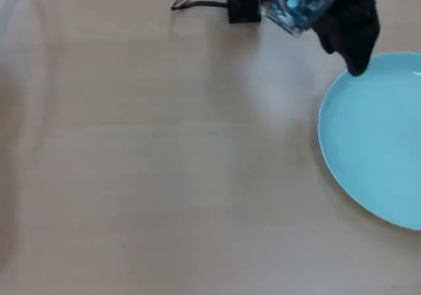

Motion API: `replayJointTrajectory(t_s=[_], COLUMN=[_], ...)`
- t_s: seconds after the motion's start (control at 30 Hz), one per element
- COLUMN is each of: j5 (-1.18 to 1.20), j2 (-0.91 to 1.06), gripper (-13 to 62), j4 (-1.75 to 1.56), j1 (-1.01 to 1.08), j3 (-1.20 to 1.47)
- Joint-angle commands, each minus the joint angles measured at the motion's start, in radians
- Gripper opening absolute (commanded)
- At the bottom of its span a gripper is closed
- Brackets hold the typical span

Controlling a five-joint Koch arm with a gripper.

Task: Move the green bowl from right to left

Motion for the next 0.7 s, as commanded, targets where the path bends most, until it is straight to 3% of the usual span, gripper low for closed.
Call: replayJointTrajectory(t_s=[0.0, 0.33, 0.67], j5=[-0.075, -0.241, -0.27], j2=[0.055, 0.054, 0.066], gripper=[30.2, 30.2, 30.2], j4=[0.021, 0.011, -0.123], j1=[0.091, 0.321, 0.387], j3=[-0.06, -0.044, 0.084])
